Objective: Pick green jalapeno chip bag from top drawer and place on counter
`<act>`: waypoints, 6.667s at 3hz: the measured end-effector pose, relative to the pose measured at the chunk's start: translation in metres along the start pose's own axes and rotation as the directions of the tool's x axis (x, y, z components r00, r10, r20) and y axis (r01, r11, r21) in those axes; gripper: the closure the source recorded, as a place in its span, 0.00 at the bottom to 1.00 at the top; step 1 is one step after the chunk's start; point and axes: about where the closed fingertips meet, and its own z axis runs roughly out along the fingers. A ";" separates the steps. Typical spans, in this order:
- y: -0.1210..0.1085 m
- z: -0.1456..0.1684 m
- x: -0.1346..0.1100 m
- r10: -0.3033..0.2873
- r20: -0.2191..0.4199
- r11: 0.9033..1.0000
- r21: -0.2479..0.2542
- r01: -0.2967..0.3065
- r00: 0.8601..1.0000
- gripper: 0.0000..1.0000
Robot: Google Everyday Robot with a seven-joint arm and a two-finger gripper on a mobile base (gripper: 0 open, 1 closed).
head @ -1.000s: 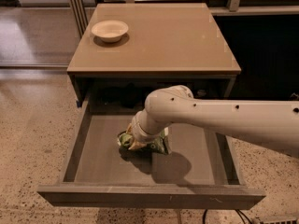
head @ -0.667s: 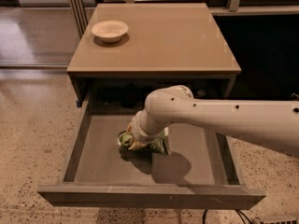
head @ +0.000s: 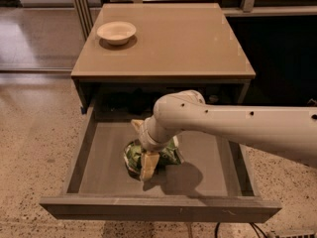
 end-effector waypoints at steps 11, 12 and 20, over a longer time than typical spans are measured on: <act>-0.009 -0.011 0.020 -0.018 0.011 0.999 -0.044 0.019 1.000 0.65; -0.015 -0.020 0.018 -0.015 0.015 0.999 -0.036 0.016 1.000 0.88; -0.019 -0.029 0.012 -0.031 0.032 0.999 -0.012 0.032 0.999 0.58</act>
Offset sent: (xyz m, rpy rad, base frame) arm 0.0102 -0.0329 0.0660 0.0768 -0.0608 0.0234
